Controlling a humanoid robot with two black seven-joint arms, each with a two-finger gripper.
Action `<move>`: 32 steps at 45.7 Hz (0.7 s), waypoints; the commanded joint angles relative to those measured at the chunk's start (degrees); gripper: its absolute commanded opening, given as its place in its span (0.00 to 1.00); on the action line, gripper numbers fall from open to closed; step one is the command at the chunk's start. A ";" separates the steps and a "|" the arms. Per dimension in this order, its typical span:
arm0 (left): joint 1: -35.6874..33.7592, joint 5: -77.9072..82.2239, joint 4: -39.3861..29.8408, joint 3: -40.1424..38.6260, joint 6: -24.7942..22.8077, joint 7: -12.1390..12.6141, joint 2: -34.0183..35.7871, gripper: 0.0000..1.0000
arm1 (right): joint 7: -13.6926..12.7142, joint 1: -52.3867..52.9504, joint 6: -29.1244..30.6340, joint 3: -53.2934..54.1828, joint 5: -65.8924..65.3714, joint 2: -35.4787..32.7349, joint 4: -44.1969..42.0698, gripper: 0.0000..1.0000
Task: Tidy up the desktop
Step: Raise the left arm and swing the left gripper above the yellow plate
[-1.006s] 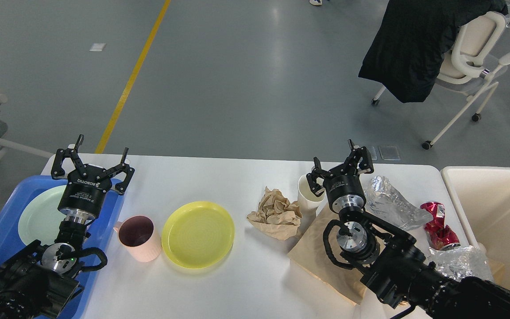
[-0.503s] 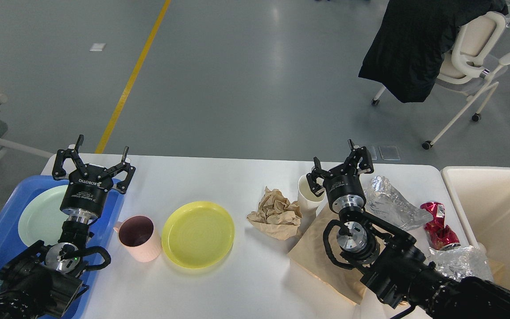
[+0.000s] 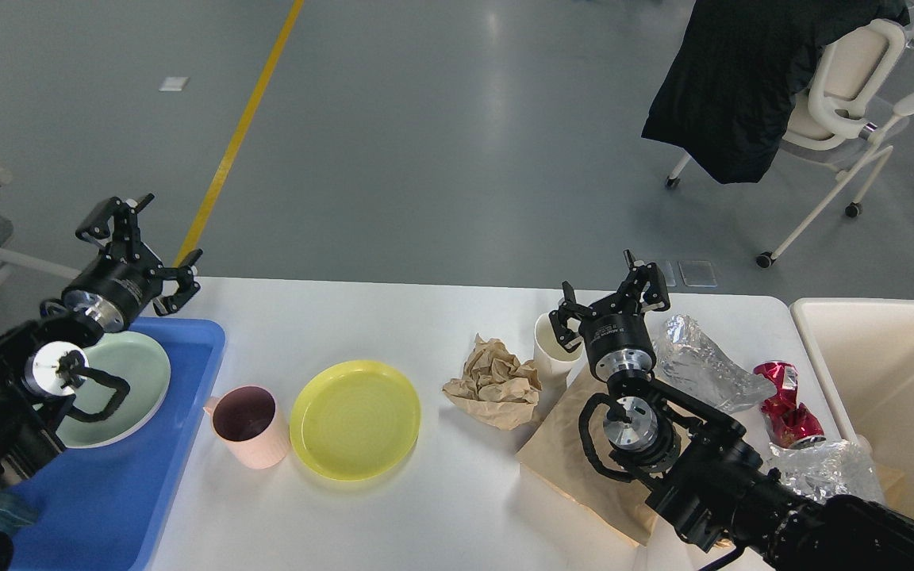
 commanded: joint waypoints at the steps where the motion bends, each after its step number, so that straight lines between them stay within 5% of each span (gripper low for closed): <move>1: -8.58 0.50 0.00 10.89 5.04 0.01 0.90 1.00 | 0.00 0.00 0.00 0.00 0.00 0.00 0.00 1.00; 18: -31.09 0.85 -0.09 65.20 4.43 0.01 -11.22 1.00 | 0.00 0.00 0.00 0.00 0.00 0.00 0.00 1.00; 32: -41.82 0.94 -0.62 84.02 -4.00 -0.08 -22.38 1.00 | 0.00 0.00 0.00 0.00 0.00 0.00 0.09 1.00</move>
